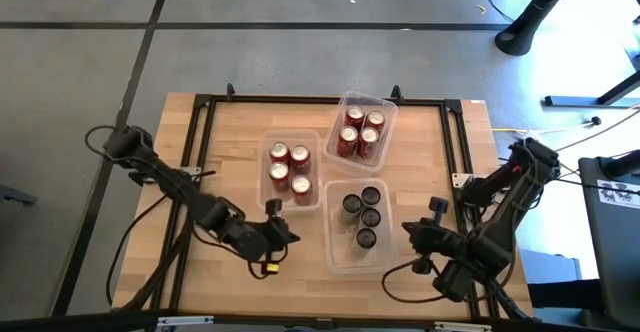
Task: Sort soda cans
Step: Move the middle transparent bin to the top of the table
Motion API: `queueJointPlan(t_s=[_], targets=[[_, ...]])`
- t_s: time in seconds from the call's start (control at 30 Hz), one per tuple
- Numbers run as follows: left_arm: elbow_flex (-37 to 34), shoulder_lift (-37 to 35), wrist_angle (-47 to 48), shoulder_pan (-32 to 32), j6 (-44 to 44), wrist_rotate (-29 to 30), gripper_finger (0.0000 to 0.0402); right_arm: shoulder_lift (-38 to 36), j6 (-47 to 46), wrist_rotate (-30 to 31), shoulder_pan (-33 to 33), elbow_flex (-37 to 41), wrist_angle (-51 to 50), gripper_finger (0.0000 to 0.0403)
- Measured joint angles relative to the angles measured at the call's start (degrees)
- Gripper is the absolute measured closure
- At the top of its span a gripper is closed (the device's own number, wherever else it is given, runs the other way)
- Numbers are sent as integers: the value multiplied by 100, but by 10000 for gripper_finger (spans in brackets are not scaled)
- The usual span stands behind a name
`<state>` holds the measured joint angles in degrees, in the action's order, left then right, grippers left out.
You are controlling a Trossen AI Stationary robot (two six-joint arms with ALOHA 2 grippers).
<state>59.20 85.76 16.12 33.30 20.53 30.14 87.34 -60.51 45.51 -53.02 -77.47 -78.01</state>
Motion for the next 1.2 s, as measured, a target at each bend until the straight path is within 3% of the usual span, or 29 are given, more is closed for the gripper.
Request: queueJointPlan(t_s=[0.23,0.97,1.2], targets=[[0,213,495,-421,217,-61,401,-7,-390,222,-21,447,168,390],[0,286,997,-1715,470,13,401,-10,-378,549,-21,456,268,401],[-2,286,1065,-2175,183,83,401,-10,-376,550,-21,456,279,402]])
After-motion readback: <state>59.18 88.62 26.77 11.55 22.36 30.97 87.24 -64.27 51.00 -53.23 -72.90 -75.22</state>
